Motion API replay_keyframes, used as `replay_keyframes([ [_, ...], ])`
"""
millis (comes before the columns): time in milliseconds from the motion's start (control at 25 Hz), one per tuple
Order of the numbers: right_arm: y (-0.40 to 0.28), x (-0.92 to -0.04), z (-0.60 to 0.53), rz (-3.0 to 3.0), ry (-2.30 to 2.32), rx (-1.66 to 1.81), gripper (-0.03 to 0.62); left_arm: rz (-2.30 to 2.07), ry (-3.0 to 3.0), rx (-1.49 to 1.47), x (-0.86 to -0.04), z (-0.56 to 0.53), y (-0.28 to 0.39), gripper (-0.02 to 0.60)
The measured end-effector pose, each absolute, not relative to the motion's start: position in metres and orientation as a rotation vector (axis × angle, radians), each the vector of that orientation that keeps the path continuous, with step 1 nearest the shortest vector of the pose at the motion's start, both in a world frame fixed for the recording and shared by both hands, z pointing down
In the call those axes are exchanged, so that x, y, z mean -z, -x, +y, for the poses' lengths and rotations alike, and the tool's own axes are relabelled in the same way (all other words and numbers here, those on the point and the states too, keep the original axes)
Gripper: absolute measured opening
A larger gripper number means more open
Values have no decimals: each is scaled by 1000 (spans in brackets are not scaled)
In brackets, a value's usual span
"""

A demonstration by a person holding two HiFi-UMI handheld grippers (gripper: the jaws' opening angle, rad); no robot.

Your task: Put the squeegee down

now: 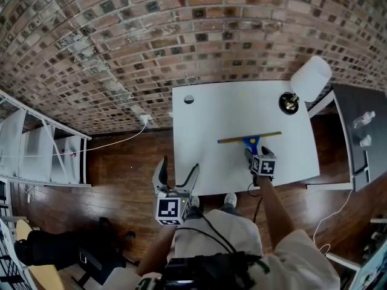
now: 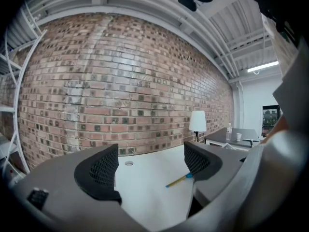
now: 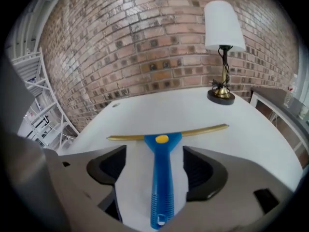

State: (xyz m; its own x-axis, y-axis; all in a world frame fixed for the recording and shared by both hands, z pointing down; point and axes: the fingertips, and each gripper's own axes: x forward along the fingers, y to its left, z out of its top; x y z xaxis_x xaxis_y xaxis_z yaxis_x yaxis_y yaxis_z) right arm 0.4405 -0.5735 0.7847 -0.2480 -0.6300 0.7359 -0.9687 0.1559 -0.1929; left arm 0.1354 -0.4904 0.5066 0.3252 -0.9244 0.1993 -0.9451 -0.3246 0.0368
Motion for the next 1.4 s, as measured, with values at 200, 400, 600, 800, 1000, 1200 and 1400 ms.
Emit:
replay_keyframes([
  [200, -400, -654, -574, -2375, -1582, -653, 448, -1757, -2471, -190, -495, -500, -132, 403],
  [400, -376, -511, -556, -2657, -1656, -192, 445, -1826, -2481, -178, -492, -511, -121, 403],
  [600, -368, -450, -545, -2650, -1749, -8, 439, -1819, -2509, -157, -473, -518, -126, 403],
  [800, -346, -457, -535, -2677, -1672, -86, 437, -1827, -2529, -162, -469, -516, -127, 403],
  [1000, -331, -464, -531, -2699, -1601, -103, 437, -1840, -2513, -151, -468, -513, -124, 403],
  [1200, -328, -464, -533, -2711, -1591, -118, 437, -1842, -2505, -150, -469, -513, -121, 403],
  [1400, -326, -463, -532, -2721, -1585, -124, 437, -1837, -2528, -169, -473, -513, -117, 403],
])
